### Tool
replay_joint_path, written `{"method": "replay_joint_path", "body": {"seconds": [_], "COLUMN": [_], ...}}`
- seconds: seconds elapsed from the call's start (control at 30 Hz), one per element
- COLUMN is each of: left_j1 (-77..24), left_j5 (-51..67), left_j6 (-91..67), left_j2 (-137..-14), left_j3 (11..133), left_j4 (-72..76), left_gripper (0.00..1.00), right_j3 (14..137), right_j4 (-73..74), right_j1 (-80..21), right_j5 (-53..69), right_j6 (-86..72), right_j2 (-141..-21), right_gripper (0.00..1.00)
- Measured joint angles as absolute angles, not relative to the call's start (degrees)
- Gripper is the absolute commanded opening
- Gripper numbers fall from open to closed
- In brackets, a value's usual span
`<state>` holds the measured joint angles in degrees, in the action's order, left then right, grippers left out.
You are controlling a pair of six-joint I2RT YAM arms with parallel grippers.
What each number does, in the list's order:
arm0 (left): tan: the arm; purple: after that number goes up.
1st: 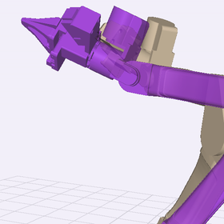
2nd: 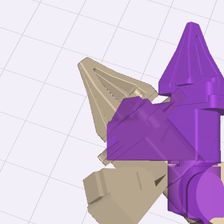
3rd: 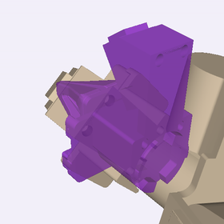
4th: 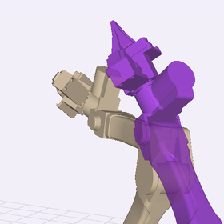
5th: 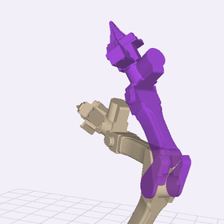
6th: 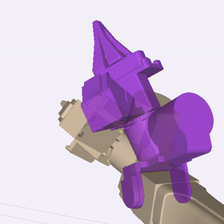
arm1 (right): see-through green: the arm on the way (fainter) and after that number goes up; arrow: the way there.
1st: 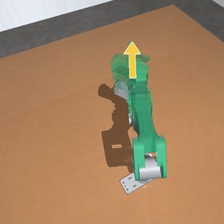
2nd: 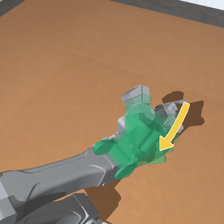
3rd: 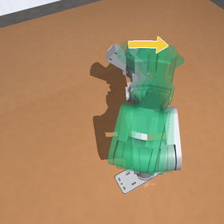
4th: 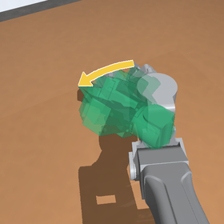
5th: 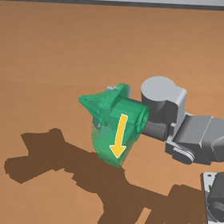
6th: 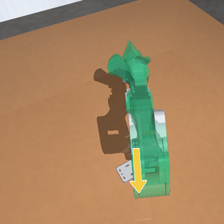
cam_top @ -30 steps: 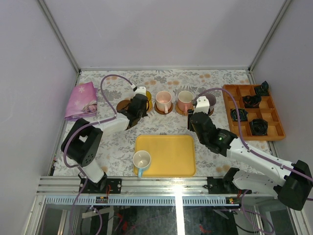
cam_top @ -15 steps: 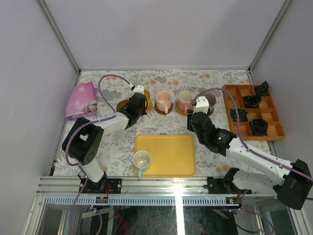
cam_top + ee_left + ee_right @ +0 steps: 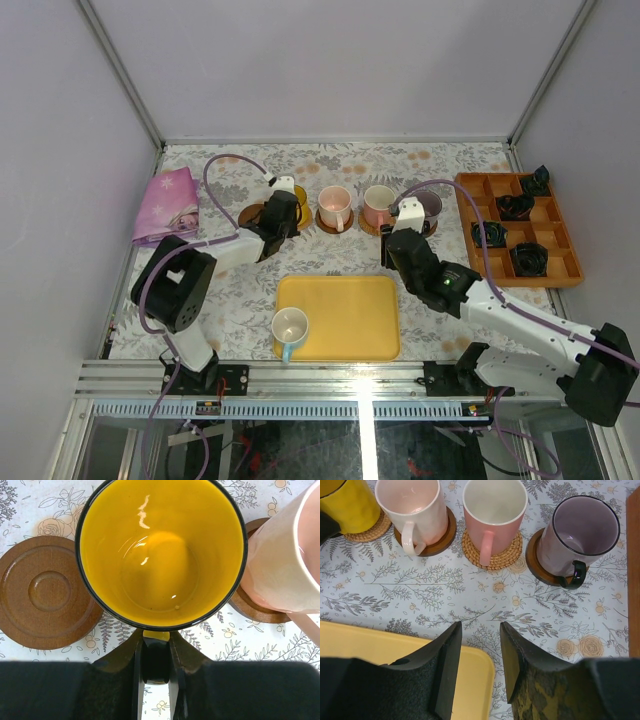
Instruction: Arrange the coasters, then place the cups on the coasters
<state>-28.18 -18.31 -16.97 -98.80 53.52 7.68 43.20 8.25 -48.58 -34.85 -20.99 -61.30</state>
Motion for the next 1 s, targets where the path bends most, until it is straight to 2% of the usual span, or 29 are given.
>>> {"method": "replay_joint_path", "body": {"seconds": [0.43,0.63,1.0], "left_j1": [-28.1,-28.1,-28.1], "left_j5": [-18.1,-18.0,-17.7], "left_j6": [-17.0,-17.0,-17.0], "left_j2": [-99.9,-100.2,-100.4], "left_j3": [53.5,53.5,53.5], "left_j4": [7.8,8.1,9.0], "left_gripper": [0.01,0.06,0.09], "right_j3": [43.2,43.2,43.2], "right_j4": [8.2,8.2,8.2], "right_j1": [-48.6,-48.6,-48.5], "right_j5": [-34.8,-34.3,-33.4], "right_j6": [-21.0,-21.0,-21.0], "right_j2": [-62.1,-62.5,-63.3], "right_gripper": [0.43,0.43,0.43]}}
